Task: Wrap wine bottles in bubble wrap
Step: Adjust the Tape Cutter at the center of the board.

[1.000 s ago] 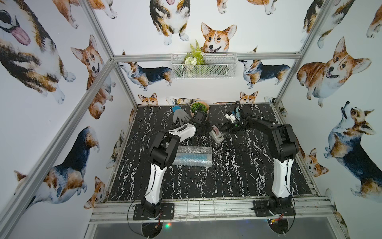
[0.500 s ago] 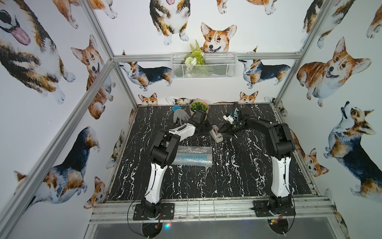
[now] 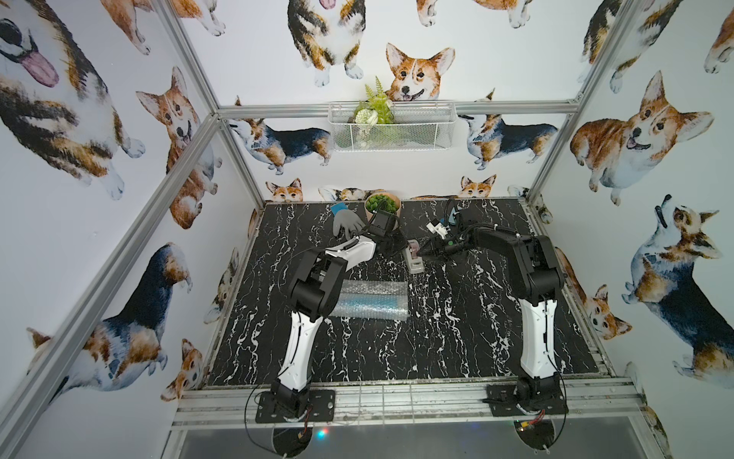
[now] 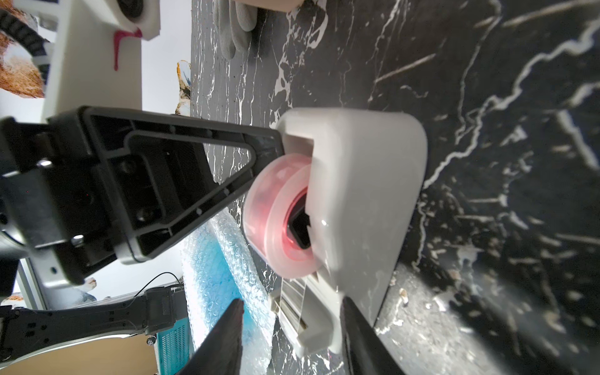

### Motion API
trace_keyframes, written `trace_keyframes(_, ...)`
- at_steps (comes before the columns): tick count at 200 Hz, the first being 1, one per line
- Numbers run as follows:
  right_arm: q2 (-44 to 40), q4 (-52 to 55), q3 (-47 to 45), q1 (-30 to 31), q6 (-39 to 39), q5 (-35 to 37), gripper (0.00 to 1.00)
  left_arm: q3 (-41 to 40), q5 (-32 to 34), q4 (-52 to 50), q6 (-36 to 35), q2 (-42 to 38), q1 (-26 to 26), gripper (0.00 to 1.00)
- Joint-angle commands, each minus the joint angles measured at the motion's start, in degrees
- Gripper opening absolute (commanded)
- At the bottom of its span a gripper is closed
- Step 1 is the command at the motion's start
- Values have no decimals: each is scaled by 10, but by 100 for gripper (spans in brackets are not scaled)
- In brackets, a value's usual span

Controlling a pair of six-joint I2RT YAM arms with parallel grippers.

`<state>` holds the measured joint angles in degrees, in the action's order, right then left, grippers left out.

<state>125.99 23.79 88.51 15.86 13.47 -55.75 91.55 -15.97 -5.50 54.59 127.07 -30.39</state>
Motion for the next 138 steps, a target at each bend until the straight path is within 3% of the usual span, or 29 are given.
trace_keyframes(1, -18, -3, -7, 5, 10, -18, 49, -3, -7, -56, -3, 8, -1, 28)
trace_keyframes(77, -24, -1, -25, 5, 12, 3, 48, -3, -17, -54, -5, 9, 0, 28)
trace_keyframes(138, 4, -16, -10, 7, 25, -30, 48, -3, -23, -53, -5, 13, 0, 28)
